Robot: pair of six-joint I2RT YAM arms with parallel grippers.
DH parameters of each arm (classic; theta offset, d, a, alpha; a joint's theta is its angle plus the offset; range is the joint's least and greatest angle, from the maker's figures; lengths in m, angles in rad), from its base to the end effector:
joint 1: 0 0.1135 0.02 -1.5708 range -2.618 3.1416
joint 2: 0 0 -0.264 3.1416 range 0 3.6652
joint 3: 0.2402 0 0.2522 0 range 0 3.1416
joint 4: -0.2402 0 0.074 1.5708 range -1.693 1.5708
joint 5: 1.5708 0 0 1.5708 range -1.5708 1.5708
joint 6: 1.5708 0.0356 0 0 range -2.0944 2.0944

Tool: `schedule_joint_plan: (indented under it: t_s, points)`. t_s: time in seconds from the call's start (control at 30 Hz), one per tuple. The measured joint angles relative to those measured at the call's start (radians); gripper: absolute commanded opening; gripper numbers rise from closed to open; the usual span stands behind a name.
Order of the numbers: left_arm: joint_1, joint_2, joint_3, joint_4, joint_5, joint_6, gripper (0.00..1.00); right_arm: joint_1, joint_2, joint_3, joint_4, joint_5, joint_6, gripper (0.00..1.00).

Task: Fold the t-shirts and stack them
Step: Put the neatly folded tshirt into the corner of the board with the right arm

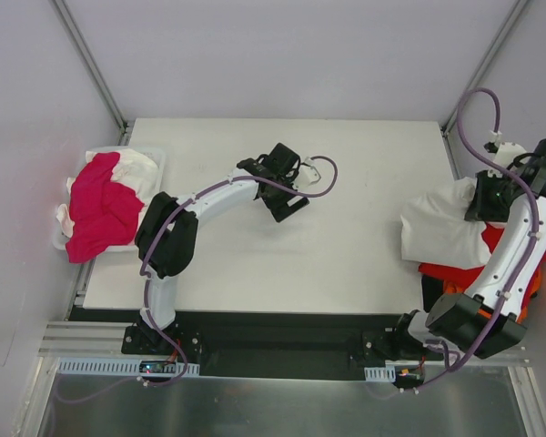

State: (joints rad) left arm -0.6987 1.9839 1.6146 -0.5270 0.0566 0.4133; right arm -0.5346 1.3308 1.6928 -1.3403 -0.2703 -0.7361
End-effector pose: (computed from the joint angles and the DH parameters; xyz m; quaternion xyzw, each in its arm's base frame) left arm 0.3390 -0.2875 0.2373 0.5058 0.7963 -0.0735 0.3236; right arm 0.1989 -0.1067 0.4229 -0.1344 0.9390 -0.0680 0.3093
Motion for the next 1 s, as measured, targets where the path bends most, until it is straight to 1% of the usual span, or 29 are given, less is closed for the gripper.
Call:
schedule_joint_plan:
  t_s: [0.1, 0.3, 0.43, 0.57, 0.83, 1.0]
  points:
    - [0.000, 0.000, 0.000, 0.000, 0.015, 0.000, 0.84, -0.054, -0.026, -0.003, -0.010, -0.002, -0.035, 0.01]
    - [0.000, -0.008, -0.008, 0.010, 0.019, 0.000, 0.85, -0.195, -0.021, -0.033, -0.012, -0.019, -0.122, 0.01]
    - [0.000, -0.031, -0.032, 0.013, 0.019, 0.000, 0.85, -0.322, 0.032, -0.072, -0.009, -0.039, -0.200, 0.01]
    - [0.000, -0.043, -0.039, 0.015, 0.019, 0.000, 0.85, -0.418, 0.089, -0.087, -0.003, -0.040, -0.254, 0.01]
    - [0.000, -0.043, -0.042, 0.015, 0.027, 0.000, 0.85, -0.540, 0.137, -0.085, -0.003, -0.041, -0.330, 0.01]
    - [0.000, -0.043, -0.042, 0.015, 0.040, 0.000, 0.85, -0.567, 0.170, -0.030, -0.029, -0.034, -0.352, 0.01]
